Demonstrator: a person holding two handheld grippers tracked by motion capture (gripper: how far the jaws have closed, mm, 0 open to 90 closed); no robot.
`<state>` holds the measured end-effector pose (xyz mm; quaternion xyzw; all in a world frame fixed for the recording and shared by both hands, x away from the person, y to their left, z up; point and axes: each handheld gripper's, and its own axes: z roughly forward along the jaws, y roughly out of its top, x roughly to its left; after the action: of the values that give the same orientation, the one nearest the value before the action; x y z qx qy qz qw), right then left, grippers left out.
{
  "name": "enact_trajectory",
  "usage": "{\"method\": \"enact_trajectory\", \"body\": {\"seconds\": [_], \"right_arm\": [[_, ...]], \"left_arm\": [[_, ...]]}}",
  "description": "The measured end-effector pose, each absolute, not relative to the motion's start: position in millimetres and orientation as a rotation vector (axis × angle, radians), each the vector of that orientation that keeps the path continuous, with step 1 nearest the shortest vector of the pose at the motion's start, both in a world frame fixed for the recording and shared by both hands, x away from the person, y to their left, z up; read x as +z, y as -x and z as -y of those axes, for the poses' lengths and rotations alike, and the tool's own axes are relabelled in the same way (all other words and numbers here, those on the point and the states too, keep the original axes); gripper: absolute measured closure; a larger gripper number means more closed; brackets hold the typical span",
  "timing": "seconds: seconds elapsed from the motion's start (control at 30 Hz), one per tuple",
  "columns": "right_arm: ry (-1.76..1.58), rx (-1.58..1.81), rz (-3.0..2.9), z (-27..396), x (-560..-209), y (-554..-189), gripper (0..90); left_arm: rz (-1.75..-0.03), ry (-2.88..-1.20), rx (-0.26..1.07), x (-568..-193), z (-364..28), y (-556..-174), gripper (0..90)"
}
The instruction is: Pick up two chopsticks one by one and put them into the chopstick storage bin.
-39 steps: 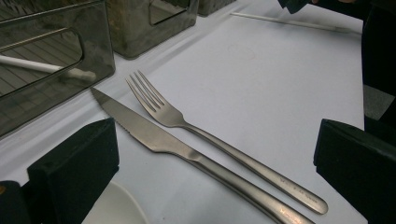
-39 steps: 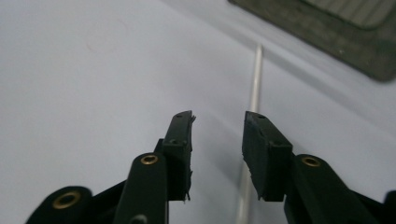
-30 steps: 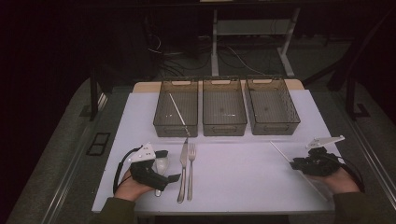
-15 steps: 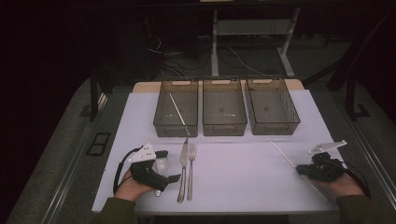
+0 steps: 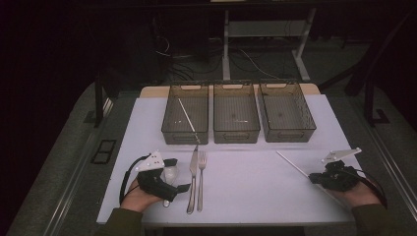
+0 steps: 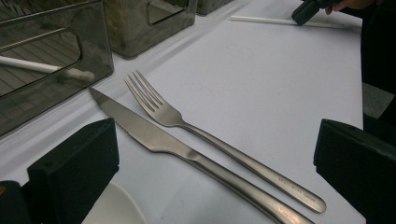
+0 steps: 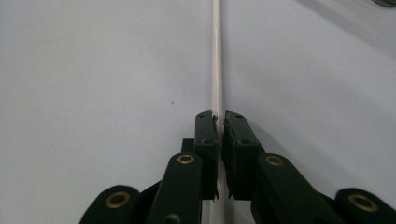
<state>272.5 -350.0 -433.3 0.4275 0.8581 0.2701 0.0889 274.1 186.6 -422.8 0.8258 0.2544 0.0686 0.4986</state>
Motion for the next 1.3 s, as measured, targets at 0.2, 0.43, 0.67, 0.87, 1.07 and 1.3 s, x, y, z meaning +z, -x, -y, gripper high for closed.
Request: {"method": "enact_trajectory", "body": {"seconds": [0.2, 0.43, 0.67, 0.87, 1.07, 1.3], "right_arm": [[-1.289, 0.859, -2.533, 350.1, -426.7, -273.9, 84.3], [-1.267, 0.947, -2.511, 344.8, -416.1, -281.7, 84.3], [-1.234, 1.016, -2.499, 335.5, -406.5, -292.0, 84.3], [-1.211, 1.057, -2.499, 325.9, -398.8, -300.4, 84.3], [-1.177, 1.095, -2.499, 313.1, -389.5, -312.4, 84.3], [-1.139, 1.152, -2.494, 296.3, -377.3, -324.5, 84.3]], "left_arm": [[-0.618, -2.0, 0.164, -423.1, -186.3, -274.1, 0.0], [-0.622, -2.0, 0.164, -423.3, -186.2, -274.2, 0.0], [-0.622, -2.0, 0.161, -423.6, -185.9, -274.3, 0.0], [-0.619, -2.002, 0.164, -423.6, -185.8, -274.5, 0.0], [-0.627, -1.996, 0.161, -423.5, -185.5, -274.2, 0.0], [-0.627, -1.993, 0.161, -423.7, -185.5, -274.2, 0.0]]}}
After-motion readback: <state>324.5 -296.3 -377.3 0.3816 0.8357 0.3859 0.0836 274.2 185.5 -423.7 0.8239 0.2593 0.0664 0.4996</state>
